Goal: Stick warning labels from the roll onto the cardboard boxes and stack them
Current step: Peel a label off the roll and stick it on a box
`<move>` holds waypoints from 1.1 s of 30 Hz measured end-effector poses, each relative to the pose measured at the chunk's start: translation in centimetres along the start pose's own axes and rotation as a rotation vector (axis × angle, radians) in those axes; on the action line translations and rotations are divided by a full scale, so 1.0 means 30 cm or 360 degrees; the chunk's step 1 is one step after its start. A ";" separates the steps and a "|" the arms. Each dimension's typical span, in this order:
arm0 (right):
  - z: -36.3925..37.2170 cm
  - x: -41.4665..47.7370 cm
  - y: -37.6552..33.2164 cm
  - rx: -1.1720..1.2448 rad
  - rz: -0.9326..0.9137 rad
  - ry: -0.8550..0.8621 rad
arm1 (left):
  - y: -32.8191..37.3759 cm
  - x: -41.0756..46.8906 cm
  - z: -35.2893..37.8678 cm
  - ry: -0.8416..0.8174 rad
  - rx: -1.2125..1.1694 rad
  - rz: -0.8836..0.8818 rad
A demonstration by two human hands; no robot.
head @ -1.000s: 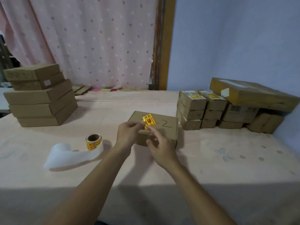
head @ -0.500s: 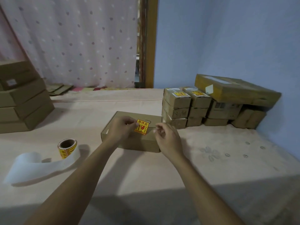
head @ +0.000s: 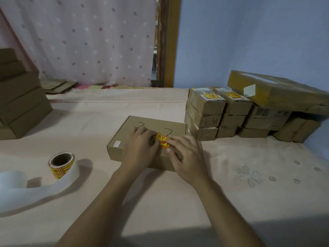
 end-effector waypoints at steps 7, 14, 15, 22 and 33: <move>0.013 -0.008 -0.002 -0.0032 0.0023 -0.0099 | 0.011 -0.023 -0.017 0.0076 0.0089 0.0196; -0.038 -0.013 0.058 0.0139 0.0489 0.0133 | -0.029 -0.031 -0.106 0.0323 0.0253 -0.0039; -0.054 -0.016 0.077 0.0217 0.0678 0.0174 | -0.062 -0.028 -0.127 0.0347 0.0336 -0.0183; -0.021 -0.050 0.133 0.0279 0.1244 -0.0318 | -0.215 -0.060 -0.139 0.0055 0.0102 -0.1079; -0.008 -0.025 0.072 0.1631 0.1298 -0.0001 | -0.281 -0.062 -0.251 0.1123 -0.1305 -0.1026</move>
Point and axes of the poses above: each hand's wrist, its own x-axis towards the middle knuckle, its own z-axis out of the palm, y = z × x, the point moved 6 cm from there along x, towards the middle knuckle, and after that the axes turned 1 degree about -y, right-handed, at the moved point
